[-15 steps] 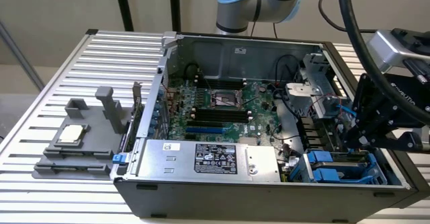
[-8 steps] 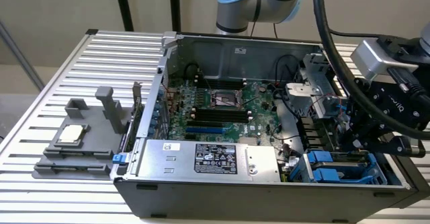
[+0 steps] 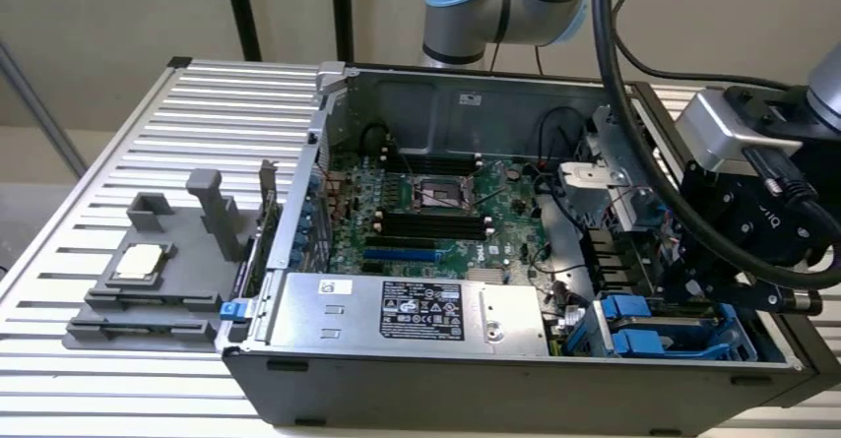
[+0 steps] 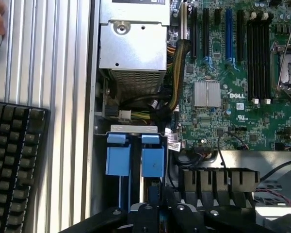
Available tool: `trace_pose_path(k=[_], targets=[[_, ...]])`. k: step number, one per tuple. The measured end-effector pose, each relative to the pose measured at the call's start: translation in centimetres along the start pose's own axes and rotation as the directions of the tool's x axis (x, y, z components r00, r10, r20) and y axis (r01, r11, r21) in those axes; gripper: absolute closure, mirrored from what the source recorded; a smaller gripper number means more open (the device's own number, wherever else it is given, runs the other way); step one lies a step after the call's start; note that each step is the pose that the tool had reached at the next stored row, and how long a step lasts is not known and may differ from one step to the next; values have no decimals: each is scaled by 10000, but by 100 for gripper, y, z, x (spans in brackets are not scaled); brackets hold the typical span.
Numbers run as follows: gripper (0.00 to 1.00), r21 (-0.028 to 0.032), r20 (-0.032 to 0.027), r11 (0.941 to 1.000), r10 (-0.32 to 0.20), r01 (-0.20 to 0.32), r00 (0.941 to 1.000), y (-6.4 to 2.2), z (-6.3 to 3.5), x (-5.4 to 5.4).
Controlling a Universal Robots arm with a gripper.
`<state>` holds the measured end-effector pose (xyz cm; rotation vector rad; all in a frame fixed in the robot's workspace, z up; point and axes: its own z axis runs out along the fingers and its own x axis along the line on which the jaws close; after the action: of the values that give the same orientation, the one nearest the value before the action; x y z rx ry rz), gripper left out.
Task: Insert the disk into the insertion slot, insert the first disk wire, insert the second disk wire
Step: 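Insert the second disk wire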
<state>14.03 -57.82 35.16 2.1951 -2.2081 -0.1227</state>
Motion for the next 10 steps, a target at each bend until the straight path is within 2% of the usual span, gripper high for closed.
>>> trace_pose_path(k=[10], targets=[[84, 87, 0, 10000, -1, 1, 10000, -2, 51, 8]])
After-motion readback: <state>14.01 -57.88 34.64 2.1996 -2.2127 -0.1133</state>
